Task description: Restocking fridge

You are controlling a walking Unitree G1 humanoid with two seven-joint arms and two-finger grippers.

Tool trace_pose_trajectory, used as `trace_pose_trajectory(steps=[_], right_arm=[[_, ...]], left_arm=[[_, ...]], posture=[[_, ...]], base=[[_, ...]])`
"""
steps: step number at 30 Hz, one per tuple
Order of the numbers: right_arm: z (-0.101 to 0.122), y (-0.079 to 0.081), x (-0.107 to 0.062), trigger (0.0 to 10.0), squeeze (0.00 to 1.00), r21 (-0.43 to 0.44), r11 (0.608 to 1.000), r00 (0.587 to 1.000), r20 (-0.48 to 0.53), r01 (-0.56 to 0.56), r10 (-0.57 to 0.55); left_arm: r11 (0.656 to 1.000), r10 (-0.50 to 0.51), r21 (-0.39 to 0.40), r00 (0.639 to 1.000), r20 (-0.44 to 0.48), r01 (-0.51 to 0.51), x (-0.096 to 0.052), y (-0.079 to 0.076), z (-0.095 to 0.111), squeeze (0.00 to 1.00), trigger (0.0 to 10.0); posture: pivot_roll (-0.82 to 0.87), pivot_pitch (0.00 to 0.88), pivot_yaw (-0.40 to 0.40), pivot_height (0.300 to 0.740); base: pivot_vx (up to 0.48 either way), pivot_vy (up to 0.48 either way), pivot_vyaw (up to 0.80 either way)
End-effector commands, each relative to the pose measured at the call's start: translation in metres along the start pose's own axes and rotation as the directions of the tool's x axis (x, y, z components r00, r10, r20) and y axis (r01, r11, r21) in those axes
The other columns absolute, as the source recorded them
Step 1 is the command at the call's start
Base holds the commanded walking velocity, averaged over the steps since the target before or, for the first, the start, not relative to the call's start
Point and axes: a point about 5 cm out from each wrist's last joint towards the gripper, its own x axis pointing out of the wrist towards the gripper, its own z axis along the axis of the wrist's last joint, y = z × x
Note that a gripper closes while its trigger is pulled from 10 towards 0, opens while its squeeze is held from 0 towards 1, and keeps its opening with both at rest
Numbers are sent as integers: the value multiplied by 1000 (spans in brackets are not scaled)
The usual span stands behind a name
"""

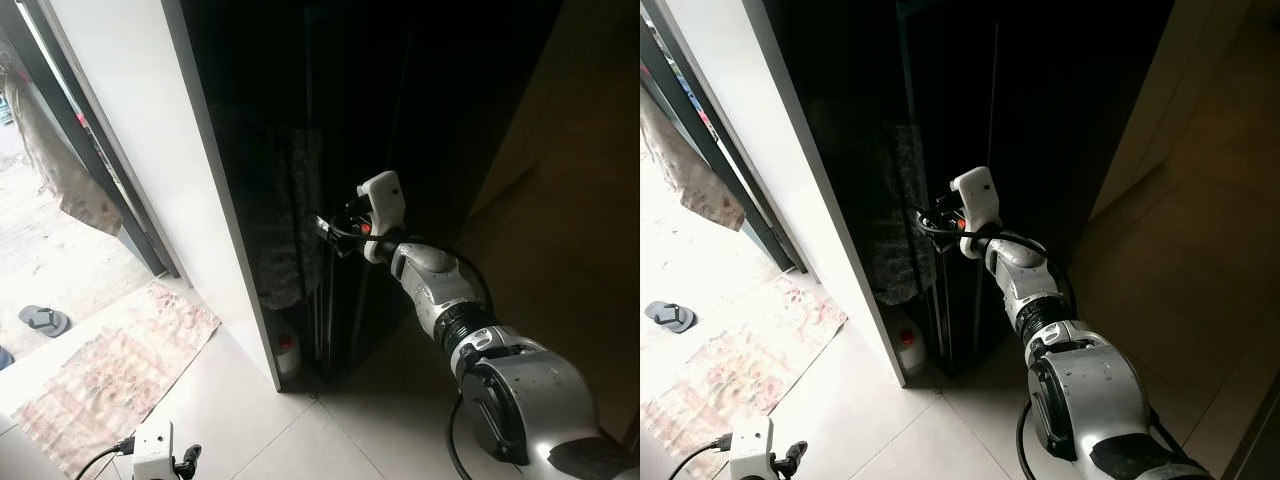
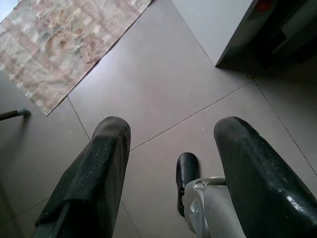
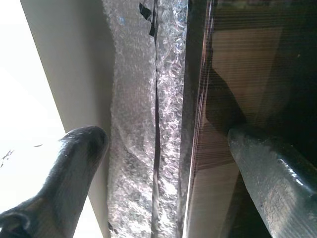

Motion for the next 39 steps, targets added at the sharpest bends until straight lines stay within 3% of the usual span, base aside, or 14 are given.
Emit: trace_pose_trajectory(steps=[1,11,27,30,33,39], right_arm=[[13,9,10,10000,0,-6,999,998,26,-48,48],[13,28,19,10000,0,2,994,994,13,-105,105],[9,29,21,10000,0,53,998,999,8,-32,32],[3,20,14,10000,0,50,999,1000,13,16,-17],[-2,8,6,10000,0,102,992,995,47,80,-85],[-35,-3,-21,10000,0,102,983,986,47,153,-158]], left_arm=[[1000,22,-9,1000,-3,-22,-2,5,-3,0,10000],[1000,23,-8,1000,13,-23,-1,5,1,0,10000],[1000,11,-9,1000,21,-11,0,-2,2,0,10000],[1000,11,-12,1000,21,-11,0,-3,1,0,10000],[1000,8,-12,1000,13,-8,-1,-3,-2,0,10000],[1000,-1,-3,1000,-2,1,-2,-4,-6,0,10000]], posture=[[69,36,35,740],[87,29,31,740],[102,29,22,740],[99,33,21,740],[71,43,24,740],[37,54,31,740]], base=[[0,0,0],[0,0,0],[0,0,0],[0,0,0],[0,0,0],[0,0,0]])
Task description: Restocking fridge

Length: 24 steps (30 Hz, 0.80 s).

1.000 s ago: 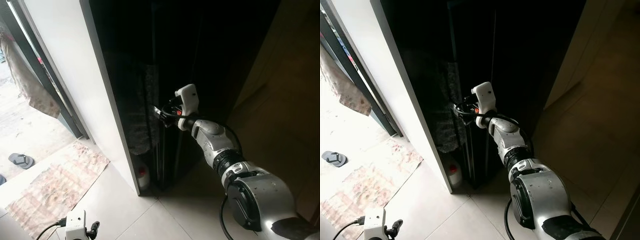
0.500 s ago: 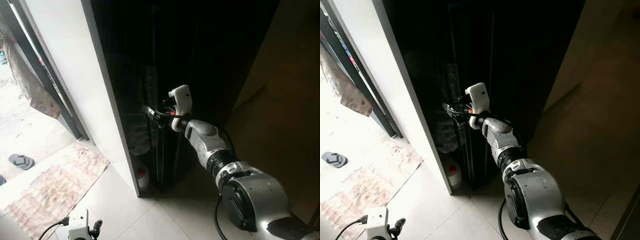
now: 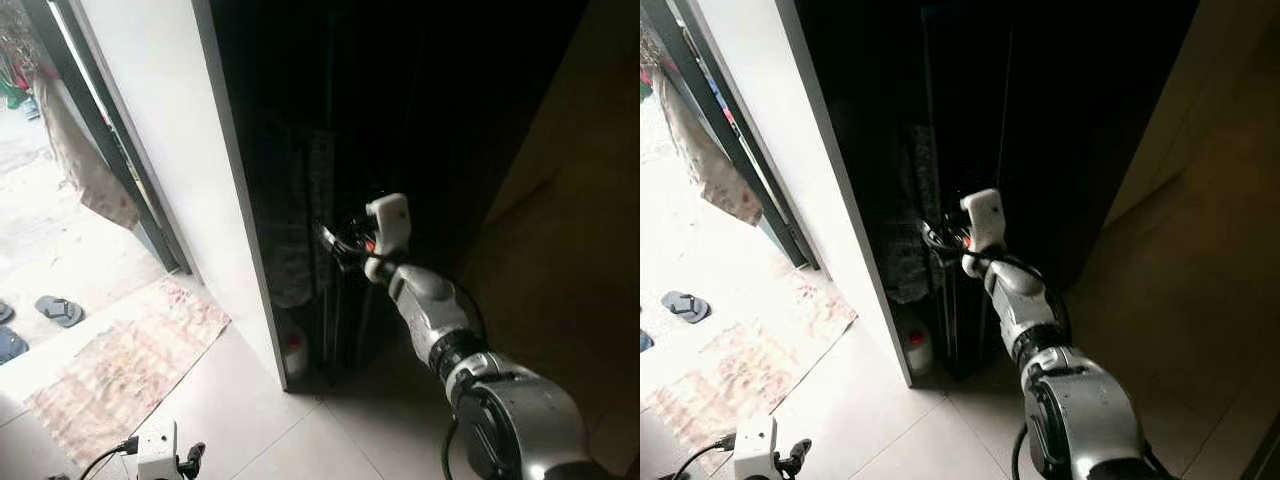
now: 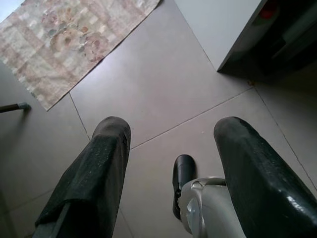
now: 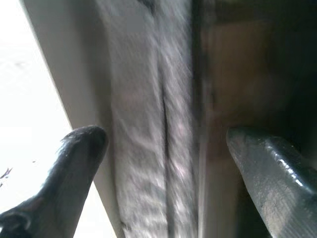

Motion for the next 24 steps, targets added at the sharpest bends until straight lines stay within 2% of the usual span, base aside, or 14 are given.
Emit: trace_pose_trajectory(steps=[1,2,4,8,11,15,19,24], right_arm=[[-4,-5,-7,10000,0,4,1000,999,37,28,-29],[-11,-7,-13,10000,0,10,999,998,36,44,-44],[-13,-7,-15,10000,0,12,999,998,37,47,-48],[-39,-18,-42,10000,0,83,981,983,41,173,-177],[-54,-17,-52,10000,0,99,970,975,7,220,-221],[-58,-10,-56,10000,0,70,979,981,17,191,-193],[-56,-11,-55,10000,0,76,978,980,22,197,-199],[-51,-14,-52,10000,0,76,975,977,18,210,-212]], left_arm=[[1000,5,6,1000,-19,-5,-1,0,-5,0,10000],[1000,4,7,1000,-19,-4,-1,0,-4,0,10000],[1000,4,7,1000,-19,-4,-1,0,-4,0,10000],[1000,2,12,1000,-19,-2,-1,1,-4,0,10000],[999,4,33,999,-34,-2,-1,1,-5,0,10000],[998,13,56,999,-46,-10,-1,2,-6,0,10000],[999,17,51,999,-51,-15,-1,3,-6,0,10000],[998,24,51,998,-53,-21,-1,4,-7,0,10000]], posture=[[37,54,31,740],[29,58,34,740],[29,58,34,740],[16,62,38,740],[15,62,38,740],[17,62,39,740],[16,61,33,740],[23,56,28,740]], base=[[0,0,0],[0,0,0],[0,0,0],[0,0,0],[0,0,0],[0,-126,105],[0,-247,634],[0,0,630]])
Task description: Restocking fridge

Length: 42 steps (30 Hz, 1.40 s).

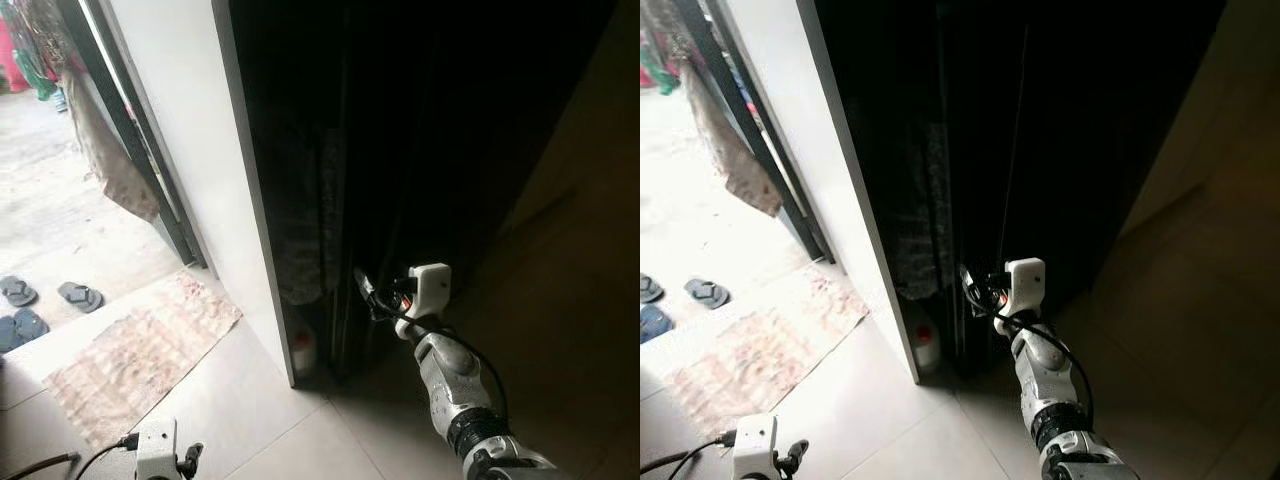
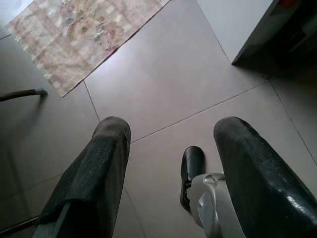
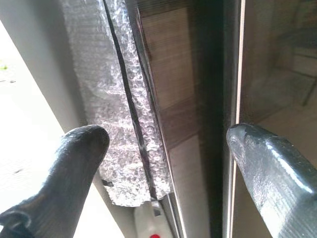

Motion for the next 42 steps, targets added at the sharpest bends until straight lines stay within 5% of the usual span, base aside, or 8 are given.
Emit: trace_pose_trajectory(steps=[1,18,24,26,27,32,35,42], right_arm=[[6,-1,3,10000,0,-5,1000,1000,9,6,-6],[-3,0,0,10000,0,-5,1000,999,-40,29,-29],[-39,-14,-23,10000,0,-70,989,964,-224,129,-141],[-72,-27,-53,10000,0,-81,964,886,-380,255,-266],[-72,-27,-53,10000,0,-81,964,886,-380,255,-266],[-119,-43,-116,10000,0,-105,872,675,-591,477,-441],[-136,-43,-144,10000,0,-75,831,591,-668,551,-452],[-159,-33,-179,10000,0,-106,843,482,-780,527,-399]], left_arm=[[1000,12,13,999,-35,-12,-3,2,-9,0,10000],[1000,16,-22,999,-28,-16,-3,5,-9,0,10000],[1000,6,-22,999,-41,-7,-3,1,-10,0,10000],[1000,6,-30,999,-37,-7,-3,1,-9,0,10000],[1000,6,-30,999,-37,-7,-3,1,-9,0,10000],[999,16,-32,999,-40,-17,-3,5,-10,0,10000],[999,24,-24,998,-55,-25,-4,7,-12,0,10000],[1000,24,-17,998,-62,-25,-3,7,-12,0,10000]], posture=[[23,56,28,740],[25,42,32,740],[23,44,27,740],[26,47,25,740],[26,47,25,740],[23,51,25,740],[14,52,27,740],[28,59,29,740]], base=[[0,0,0],[0,0,0],[0,0,0],[0,0,0],[0,0,0],[0,0,0],[0,0,0],[0,0,0]])
